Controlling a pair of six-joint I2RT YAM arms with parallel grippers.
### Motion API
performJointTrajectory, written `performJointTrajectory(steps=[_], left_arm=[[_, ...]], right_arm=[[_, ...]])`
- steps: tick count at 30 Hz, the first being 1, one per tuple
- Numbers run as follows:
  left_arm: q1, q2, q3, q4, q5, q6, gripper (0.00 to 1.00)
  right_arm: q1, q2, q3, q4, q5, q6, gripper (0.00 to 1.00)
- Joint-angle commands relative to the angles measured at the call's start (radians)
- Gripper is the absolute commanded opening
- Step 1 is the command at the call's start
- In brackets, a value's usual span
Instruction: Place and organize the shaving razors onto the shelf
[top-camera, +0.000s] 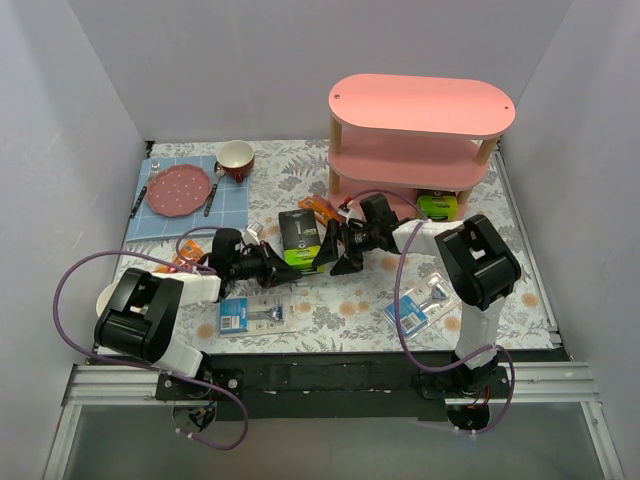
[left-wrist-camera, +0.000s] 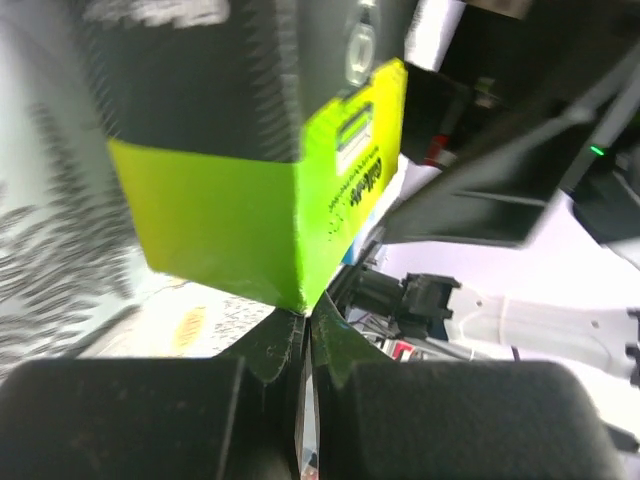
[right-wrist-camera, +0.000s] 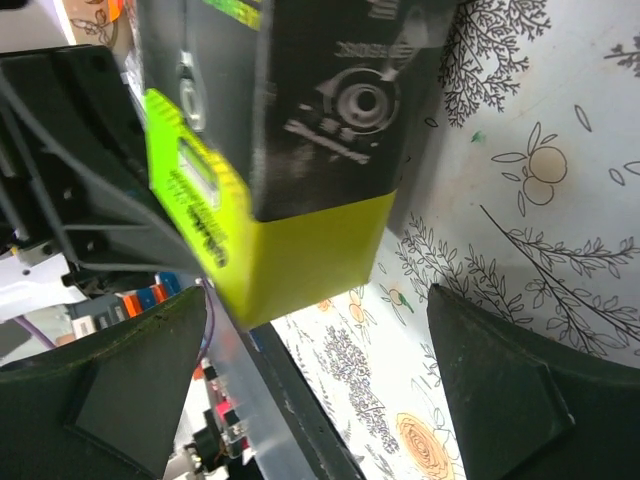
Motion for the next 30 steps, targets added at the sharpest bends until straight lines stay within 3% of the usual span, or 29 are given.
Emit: performJointTrajectory(steps=[1, 14, 16, 17, 20, 22, 23, 27, 30], left_arm=[[-0.001, -0.064, 0.045, 0.021, 0.089, 0.024, 0.0], [-0.032, -0.053, 0.03, 0.027, 0.086, 0.061, 0.0], [-0.038, -0.049, 0.039, 0.025, 0.083, 0.067, 0.0], [-0.039, -0.044, 0.047, 0.024, 0.08, 0.083, 0.0], [-0.041, -0.047, 0.068, -0.021, 0.073, 0.129, 0.06], [-0.041, -0.053, 0.096, -0.071, 0.079, 0.163, 0.16], [-0.042, -0.058, 0.108, -0.097, 0.085, 0.227, 0.26], [-0.044, -0.096, 0.195, -0.29, 0.105, 0.403, 0.34], [-0.044, -0.104, 0.263, -0.416, 0.106, 0.563, 0.34]], right_arm=[[0.008, 0.04, 0.051, 0.072, -0.051, 0.08, 0.98], [0.045, 0.086, 0.128, 0.17, -0.123, 0.192, 0.98], [0.045, 0.083, 0.123, 0.152, -0.117, 0.163, 0.93], [0.046, 0.077, 0.128, 0.135, -0.112, 0.129, 0.81], [0.04, 0.052, 0.122, 0.064, -0.06, 0.037, 0.59], [0.028, 0.035, 0.093, 0.055, -0.053, 0.017, 0.53], [0.014, 0.011, 0.08, 0.058, -0.062, 0.011, 0.52], [-0.055, -0.051, 0.026, 0.095, -0.121, -0.004, 0.45], [-0.125, -0.103, -0.013, 0.118, -0.138, -0.02, 0.42]])
